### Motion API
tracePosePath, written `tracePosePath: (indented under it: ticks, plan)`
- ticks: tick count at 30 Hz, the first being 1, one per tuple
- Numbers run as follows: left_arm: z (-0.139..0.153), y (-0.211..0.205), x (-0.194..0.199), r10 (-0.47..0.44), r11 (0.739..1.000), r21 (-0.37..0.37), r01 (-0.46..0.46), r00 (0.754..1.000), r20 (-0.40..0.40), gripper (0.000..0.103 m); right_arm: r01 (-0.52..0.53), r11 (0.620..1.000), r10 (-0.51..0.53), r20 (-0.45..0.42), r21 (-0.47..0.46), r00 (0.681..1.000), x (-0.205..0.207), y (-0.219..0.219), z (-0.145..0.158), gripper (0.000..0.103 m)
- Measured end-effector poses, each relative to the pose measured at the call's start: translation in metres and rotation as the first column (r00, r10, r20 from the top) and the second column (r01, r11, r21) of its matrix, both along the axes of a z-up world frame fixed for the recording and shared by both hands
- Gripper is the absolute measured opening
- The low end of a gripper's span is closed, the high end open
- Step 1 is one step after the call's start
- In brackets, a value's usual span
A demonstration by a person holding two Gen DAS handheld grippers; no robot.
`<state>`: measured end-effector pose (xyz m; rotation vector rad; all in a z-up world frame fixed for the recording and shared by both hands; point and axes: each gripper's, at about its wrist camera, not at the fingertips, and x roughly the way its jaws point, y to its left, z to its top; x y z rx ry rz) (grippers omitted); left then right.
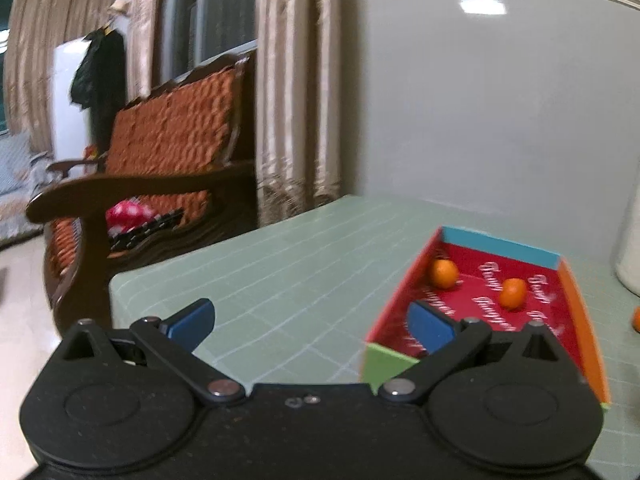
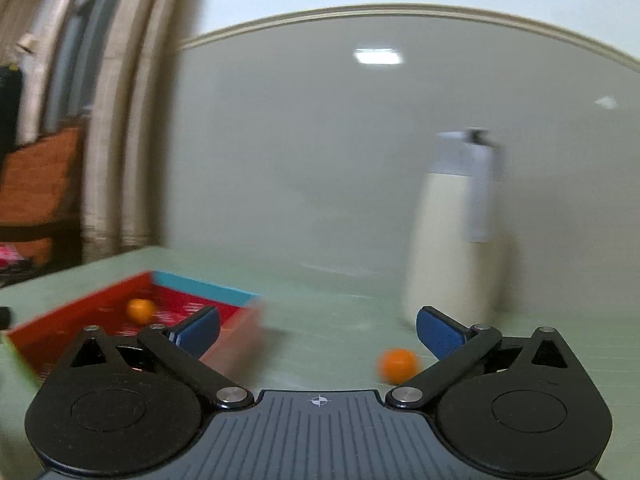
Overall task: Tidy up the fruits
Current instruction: 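Move the left tool to the small brown potato and grasp it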
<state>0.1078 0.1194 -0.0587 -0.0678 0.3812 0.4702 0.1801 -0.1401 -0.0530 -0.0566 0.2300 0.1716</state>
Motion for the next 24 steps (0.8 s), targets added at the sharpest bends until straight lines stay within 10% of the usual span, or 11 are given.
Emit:
tracePosePath:
  ticks: [9,24]
  plan:
    - [0.007,-0.064,0.015,-0.257,0.963,0.079,0.256,0.966,-0.001,0.097,0.455,0.89,-0.455,-0.022,-0.012,0.89,-0.013,-0.066,-0.009,0.103]
    - [0.0,-0.211,0.067,-0.634,0.767,0.019,0.641,0.762,-0.133,0.087,0.798,0.598,-0.797,0.053,-0.071,0.602,-0.043,-0.141,-0.015,0.103]
